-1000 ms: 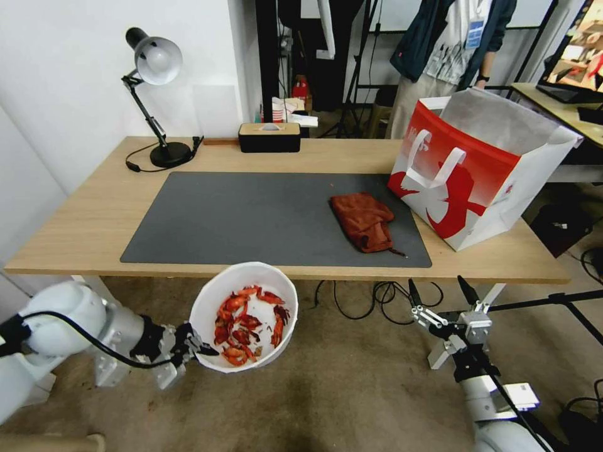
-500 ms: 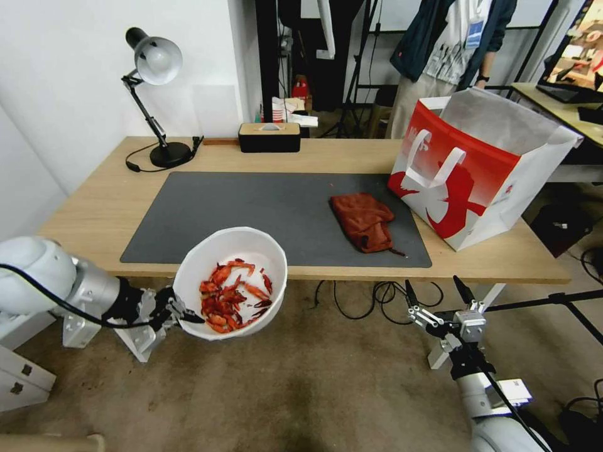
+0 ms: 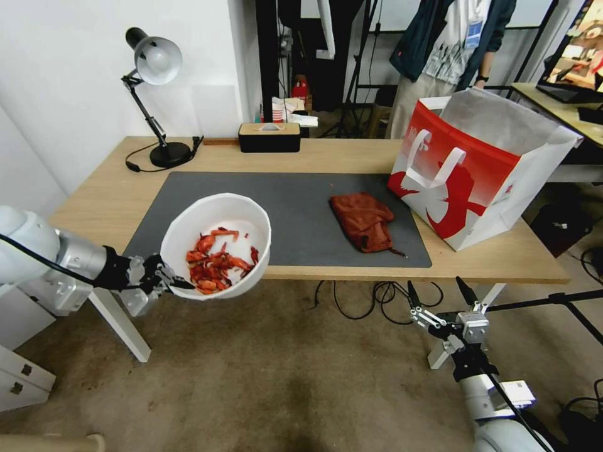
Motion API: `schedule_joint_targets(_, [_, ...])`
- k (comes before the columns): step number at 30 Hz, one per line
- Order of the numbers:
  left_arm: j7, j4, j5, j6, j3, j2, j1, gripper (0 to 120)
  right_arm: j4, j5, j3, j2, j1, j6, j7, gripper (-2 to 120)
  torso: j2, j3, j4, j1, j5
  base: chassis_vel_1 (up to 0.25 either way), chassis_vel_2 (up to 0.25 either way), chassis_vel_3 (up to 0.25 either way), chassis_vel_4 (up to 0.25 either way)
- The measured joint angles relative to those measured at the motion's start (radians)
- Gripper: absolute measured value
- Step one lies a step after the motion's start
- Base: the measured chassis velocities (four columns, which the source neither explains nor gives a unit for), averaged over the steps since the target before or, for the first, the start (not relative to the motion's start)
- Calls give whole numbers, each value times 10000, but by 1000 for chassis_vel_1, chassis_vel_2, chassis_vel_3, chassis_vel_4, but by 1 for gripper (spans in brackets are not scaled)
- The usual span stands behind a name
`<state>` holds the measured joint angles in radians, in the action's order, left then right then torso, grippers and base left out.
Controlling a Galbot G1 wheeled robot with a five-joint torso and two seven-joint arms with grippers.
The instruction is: Sweep shrimp from table into container with towel, then put container into takeout bag.
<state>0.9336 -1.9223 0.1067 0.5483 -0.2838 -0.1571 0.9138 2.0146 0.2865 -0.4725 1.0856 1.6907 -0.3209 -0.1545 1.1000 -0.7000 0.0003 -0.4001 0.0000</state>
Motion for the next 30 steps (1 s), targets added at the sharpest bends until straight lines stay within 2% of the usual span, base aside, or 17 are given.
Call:
schedule_joint_targets(3, [-92,212,-102,-98,252,-78,-279,0,-105,-11,110,-64,-73,26,30,100,0,0,2,0,8,0,0,0,0])
schedule_joint_targets(5, [-128,418,-90,-160,1023,-372,-823,0,-120,-82,86,-22,34,27,59,100,0,0,1,0,-8,0,0,0,0])
schedule_joint_targets(6, [-71,582,7,-139,1881,-653,-1564,0,-120,-136,20,46,131,20,85,100,0,0,-1,0,-9,0,0,0,0])
schedule_joint_targets(7, [-71,582,7,-139,1881,-653,-1564,0,-120,-136,20,46,131,20,85,100,0,0,-1,0,-9,0,0,0,0])
schedule_joint_targets(9, [223,1012,129,-39,3464,-1217,-3305,0,-119,-217,-83,163,276,-21,114,100,0,0,-1,1,-8,0,0,0,0])
schedule_joint_targets(10, [223,1012,129,-39,3464,-1217,-3305,0,-119,-217,-83,163,276,-21,114,100,0,0,-1,1,-8,0,0,0,0])
schedule_joint_targets(11, [491,1375,173,8,4450,-1583,-4478,0,-105,-293,-131,259,366,-62,126,100,0,0,-10,0,2,0,0,0,0])
schedule_joint_targets(13, [652,1704,118,-11,5725,-1948,-5968,0,-99,-380,-180,384,473,-101,135,100,-1,-3,-12,-2,-5,0,0,0,0])
schedule_joint_targets(14, [652,1704,118,-11,5725,-1948,-5968,0,-99,-380,-180,384,473,-101,135,100,-1,-3,-12,-2,-5,0,0,0,0])
schedule_joint_targets(15, [666,1726,33,-74,6065,-2049,-6469,0,-96,-416,-201,428,504,-115,135,100,-1,-2,-10,-3,-4,0,0,0,0])
schedule_joint_targets(16, [682,1666,-141,-260,6678,-2226,-7445,0,-87,-489,-222,500,553,-128,148,100,0,0,-1,-1,7,0,0,0,0])
schedule_joint_targets(19, [692,1580,-225,-376,7209,-2383,-8126,0,-78,-549,-227,571,588,-139,158,100,0,1,3,0,6,0,0,0,0])
schedule_joint_targets(23, [552,1708,-554,-825,9228,-3206,-10303,0,-51,-780,-224,847,715,-230,212,100,-1,0,-3,0,-2,0,0,0,0])
schedule_joint_targets(24, [552,1708,-554,-825,9228,-3206,-10303,0,-51,-780,-224,847,715,-230,212,100,-1,0,-3,0,-2,0,0,0,0])
schedule_joint_targets(27, [327,2103,-737,-1036,10291,-4128,-11747,0,117,-870,-250,993,853,-271,260,100,0,0,-3,1,2,0,0,0,0])
schedule_joint_targets(28, [327,2103,-737,-1036,10291,-4128,-11747,0,117,-870,-250,993,853,-271,260,100,0,0,-3,1,2,0,0,0,0])
schedule_joint_targets(30, [234,2546,-833,-1099,10681,-4791,-12386,0,184,-901,-328,1048,946,-314,270,100,-1,0,-3,0,4,0,0,0,0])
